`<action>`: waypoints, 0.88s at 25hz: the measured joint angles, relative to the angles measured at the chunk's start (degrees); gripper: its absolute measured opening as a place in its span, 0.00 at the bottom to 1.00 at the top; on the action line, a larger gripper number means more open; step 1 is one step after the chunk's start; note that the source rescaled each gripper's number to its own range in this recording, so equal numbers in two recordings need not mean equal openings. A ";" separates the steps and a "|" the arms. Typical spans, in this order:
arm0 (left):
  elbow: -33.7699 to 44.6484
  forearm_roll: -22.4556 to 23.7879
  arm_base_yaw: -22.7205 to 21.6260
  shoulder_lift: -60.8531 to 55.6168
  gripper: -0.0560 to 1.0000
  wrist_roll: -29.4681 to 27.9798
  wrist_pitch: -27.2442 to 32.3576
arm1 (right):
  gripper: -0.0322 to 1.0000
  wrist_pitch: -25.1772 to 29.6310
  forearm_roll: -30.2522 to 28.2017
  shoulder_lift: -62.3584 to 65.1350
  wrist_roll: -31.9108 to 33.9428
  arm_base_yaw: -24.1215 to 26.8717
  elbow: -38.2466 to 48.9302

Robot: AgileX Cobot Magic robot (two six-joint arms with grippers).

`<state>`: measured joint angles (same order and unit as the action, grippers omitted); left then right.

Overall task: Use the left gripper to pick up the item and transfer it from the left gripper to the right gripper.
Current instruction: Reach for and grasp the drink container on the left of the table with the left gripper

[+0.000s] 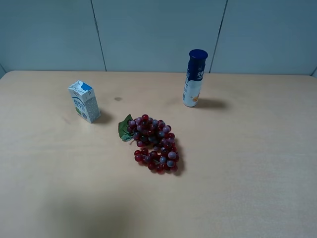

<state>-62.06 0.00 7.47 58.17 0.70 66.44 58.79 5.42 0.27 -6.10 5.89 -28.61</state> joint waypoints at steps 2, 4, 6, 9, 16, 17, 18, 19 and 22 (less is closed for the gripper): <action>-1.33 1.11 1.70 3.18 0.77 0.00 0.14 | 1.00 0.00 0.00 0.00 0.01 0.00 0.00; -2.99 1.57 3.06 6.63 0.77 0.00 0.27 | 1.00 0.00 0.00 0.00 0.01 0.00 0.00; -4.65 1.63 3.87 9.57 0.77 0.15 0.27 | 1.00 0.00 0.02 0.00 0.01 0.00 0.00; -7.32 1.63 4.21 13.67 0.77 0.23 0.22 | 1.00 -0.05 0.02 0.00 0.01 0.00 0.00; -11.10 1.79 4.21 21.02 0.77 2.34 -0.25 | 1.00 -0.05 0.02 0.00 0.01 0.00 0.00; -11.23 1.99 4.21 21.86 0.77 2.58 -0.37 | 1.00 -0.05 0.02 0.00 0.01 0.00 0.00; -11.23 2.27 4.21 22.60 0.80 2.71 -0.59 | 1.00 -0.05 0.02 0.00 0.01 0.00 0.00; -11.23 2.80 4.21 23.32 0.85 2.77 -0.85 | 1.00 -0.05 0.02 0.00 0.01 0.00 0.00; -11.23 3.63 4.21 25.45 0.96 2.93 -2.29 | 1.00 -0.05 0.02 0.00 0.01 0.00 0.00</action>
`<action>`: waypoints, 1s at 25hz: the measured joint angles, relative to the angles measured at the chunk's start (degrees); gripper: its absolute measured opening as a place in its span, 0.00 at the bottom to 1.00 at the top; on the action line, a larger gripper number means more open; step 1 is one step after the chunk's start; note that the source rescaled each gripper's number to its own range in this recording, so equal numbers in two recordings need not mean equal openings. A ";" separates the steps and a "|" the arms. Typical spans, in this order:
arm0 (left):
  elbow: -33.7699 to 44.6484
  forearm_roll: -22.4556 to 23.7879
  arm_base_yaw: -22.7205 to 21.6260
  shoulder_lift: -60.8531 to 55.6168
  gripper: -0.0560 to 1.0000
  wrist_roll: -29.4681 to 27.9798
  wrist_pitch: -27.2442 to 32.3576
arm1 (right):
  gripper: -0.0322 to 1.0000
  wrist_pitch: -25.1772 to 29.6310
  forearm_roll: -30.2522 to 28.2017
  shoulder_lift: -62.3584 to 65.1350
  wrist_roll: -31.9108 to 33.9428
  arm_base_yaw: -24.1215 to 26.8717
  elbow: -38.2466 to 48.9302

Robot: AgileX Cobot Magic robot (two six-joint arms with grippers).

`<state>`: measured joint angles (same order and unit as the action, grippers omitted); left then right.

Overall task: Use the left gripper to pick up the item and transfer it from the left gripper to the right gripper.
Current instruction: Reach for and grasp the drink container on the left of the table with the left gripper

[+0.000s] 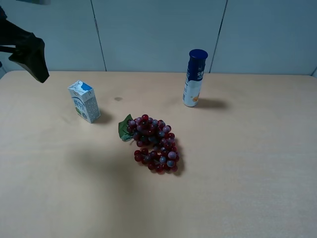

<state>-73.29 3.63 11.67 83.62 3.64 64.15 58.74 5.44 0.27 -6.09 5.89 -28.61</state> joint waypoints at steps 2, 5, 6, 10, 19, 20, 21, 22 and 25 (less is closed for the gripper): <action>0.00 0.29 0.00 1.66 0.98 0.06 -1.03 | 1.00 0.00 0.00 0.00 0.00 0.00 0.00; -0.19 0.33 0.00 4.64 1.00 1.11 -3.07 | 1.00 0.00 0.05 0.00 0.00 0.00 0.00; -0.30 0.33 0.00 5.85 1.00 1.53 -3.71 | 1.00 0.00 0.05 0.00 0.00 0.00 0.00; -2.58 0.33 0.00 11.16 1.00 3.00 -4.42 | 1.00 0.00 0.05 0.00 0.00 0.00 0.00; -13.82 -1.06 0.00 24.47 1.00 9.34 -4.48 | 1.00 0.00 0.05 0.00 0.00 0.00 0.00; -15.14 -1.48 0.00 25.93 1.00 10.18 -4.48 | 1.00 0.00 0.05 0.00 0.00 0.00 0.00; -16.38 -2.07 0.00 27.28 1.00 11.05 -4.48 | 1.00 0.00 0.05 0.00 0.00 0.00 0.00; -17.52 -2.59 0.00 28.58 1.00 11.85 -4.48 | 1.00 0.00 0.05 0.00 0.00 0.00 0.00; -20.11 -2.77 0.84 31.77 1.00 12.80 -4.48 | 1.00 0.00 0.05 0.00 0.00 0.00 0.00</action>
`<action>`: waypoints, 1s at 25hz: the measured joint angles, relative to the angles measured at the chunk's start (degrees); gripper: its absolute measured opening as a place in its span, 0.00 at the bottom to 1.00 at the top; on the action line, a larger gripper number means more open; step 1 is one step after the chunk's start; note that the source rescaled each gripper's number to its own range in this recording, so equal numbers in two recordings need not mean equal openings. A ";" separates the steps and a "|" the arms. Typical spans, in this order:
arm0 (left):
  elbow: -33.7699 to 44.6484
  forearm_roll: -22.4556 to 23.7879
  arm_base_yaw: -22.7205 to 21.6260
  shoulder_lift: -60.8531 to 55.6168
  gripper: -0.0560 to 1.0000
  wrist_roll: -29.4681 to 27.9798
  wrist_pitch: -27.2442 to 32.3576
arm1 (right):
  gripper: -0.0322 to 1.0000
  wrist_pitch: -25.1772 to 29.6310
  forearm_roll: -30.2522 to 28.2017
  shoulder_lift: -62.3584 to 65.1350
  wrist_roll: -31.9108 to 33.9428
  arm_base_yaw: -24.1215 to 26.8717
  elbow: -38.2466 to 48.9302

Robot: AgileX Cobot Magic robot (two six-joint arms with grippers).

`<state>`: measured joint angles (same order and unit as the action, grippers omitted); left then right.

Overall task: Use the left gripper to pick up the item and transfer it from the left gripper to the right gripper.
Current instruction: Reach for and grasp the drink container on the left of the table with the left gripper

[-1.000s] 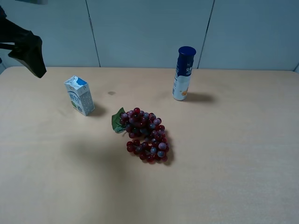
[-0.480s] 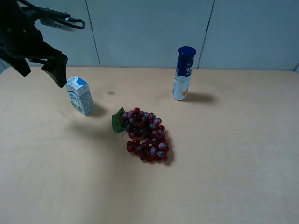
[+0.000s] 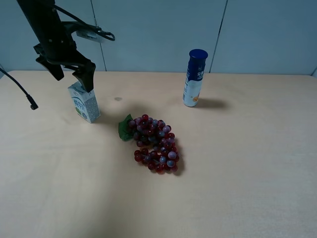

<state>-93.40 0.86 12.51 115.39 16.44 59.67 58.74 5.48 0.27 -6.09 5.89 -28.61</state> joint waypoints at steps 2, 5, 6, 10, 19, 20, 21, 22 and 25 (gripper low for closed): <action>-0.93 0.27 0.93 1.57 1.00 0.17 -0.13 | 1.00 0.00 0.00 0.00 0.00 0.00 0.00; -1.22 0.39 1.89 3.21 1.00 0.21 -0.54 | 1.00 0.00 0.00 0.00 0.00 0.00 0.00; -1.22 0.39 2.01 3.61 1.00 0.27 -0.54 | 1.00 0.00 0.00 0.00 0.00 0.00 0.00; -1.22 0.85 2.01 4.45 1.00 1.11 -0.56 | 1.00 0.00 0.00 0.00 0.00 0.00 0.00; -1.40 2.52 2.01 6.19 1.00 2.30 -0.85 | 1.00 0.00 0.00 0.00 0.00 0.00 0.00; -1.40 2.46 2.01 6.32 1.00 2.30 -0.85 | 1.00 0.00 0.00 0.00 0.00 0.00 0.00; -1.34 2.46 2.01 6.32 1.00 2.30 -0.85 | 1.00 0.00 0.00 0.00 0.00 0.00 0.00; -1.34 2.46 2.01 6.32 1.00 2.30 -0.80 | 1.00 0.00 0.00 0.00 0.00 0.00 0.00; -1.22 2.46 2.01 6.32 1.00 2.37 -0.56 | 1.00 0.00 0.00 0.00 0.00 0.00 0.00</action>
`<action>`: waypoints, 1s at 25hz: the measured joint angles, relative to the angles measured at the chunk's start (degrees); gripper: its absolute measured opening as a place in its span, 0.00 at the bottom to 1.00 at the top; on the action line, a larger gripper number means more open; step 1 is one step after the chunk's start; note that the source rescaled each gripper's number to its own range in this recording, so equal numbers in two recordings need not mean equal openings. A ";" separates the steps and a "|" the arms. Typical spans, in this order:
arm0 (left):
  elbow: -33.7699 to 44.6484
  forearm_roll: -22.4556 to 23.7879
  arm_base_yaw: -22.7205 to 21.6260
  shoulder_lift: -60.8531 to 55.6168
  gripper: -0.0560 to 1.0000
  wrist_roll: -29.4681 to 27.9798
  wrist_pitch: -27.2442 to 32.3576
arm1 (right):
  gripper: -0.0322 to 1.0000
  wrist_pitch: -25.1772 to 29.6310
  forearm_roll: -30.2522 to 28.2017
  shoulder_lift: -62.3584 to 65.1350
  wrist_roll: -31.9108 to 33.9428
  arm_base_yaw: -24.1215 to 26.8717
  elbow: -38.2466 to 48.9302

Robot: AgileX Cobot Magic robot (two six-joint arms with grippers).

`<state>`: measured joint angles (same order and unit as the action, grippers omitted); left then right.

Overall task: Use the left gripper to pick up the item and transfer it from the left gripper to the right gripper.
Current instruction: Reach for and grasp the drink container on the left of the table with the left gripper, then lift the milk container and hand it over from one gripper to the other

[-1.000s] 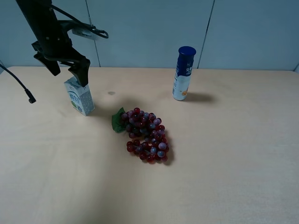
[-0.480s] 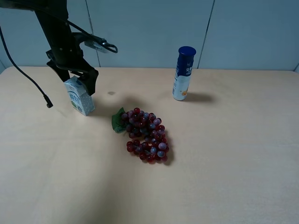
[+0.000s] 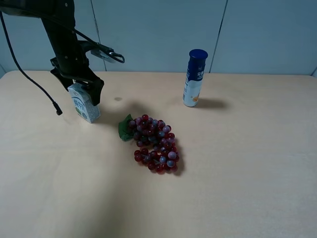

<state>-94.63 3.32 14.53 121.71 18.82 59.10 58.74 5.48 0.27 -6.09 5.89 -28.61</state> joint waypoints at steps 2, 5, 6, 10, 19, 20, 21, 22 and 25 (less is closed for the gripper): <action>0.28 0.05 0.00 0.00 1.00 0.10 0.05 | 1.00 0.00 0.00 0.00 0.00 0.00 0.00; 0.46 0.05 0.00 0.00 1.00 0.35 0.12 | 1.00 0.00 0.00 0.00 0.00 0.00 0.00; 0.46 0.05 0.00 0.00 1.00 0.41 0.12 | 1.00 0.00 0.00 0.00 0.00 0.00 0.00; 0.46 0.05 0.00 0.00 0.99 0.59 0.12 | 1.00 0.00 0.00 0.00 0.00 0.00 0.00; 0.46 0.21 0.00 0.00 0.06 0.69 0.12 | 1.00 0.00 0.00 0.00 0.00 0.00 0.00; 0.46 0.21 0.00 0.00 0.06 0.75 0.12 | 1.00 0.00 0.00 0.00 0.00 0.00 0.00; 0.46 0.21 0.00 0.00 0.06 0.81 0.12 | 1.00 0.00 0.00 0.00 0.00 0.00 0.00; 0.46 0.21 0.00 0.00 0.06 0.81 0.12 | 1.00 0.00 0.00 0.00 0.00 0.00 0.00; 0.46 0.21 0.00 0.00 0.06 0.81 0.12 | 1.00 0.00 0.00 0.00 0.00 0.00 0.00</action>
<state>-94.16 3.54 14.53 121.71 19.62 59.22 58.74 5.48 0.27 -6.09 5.89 -28.61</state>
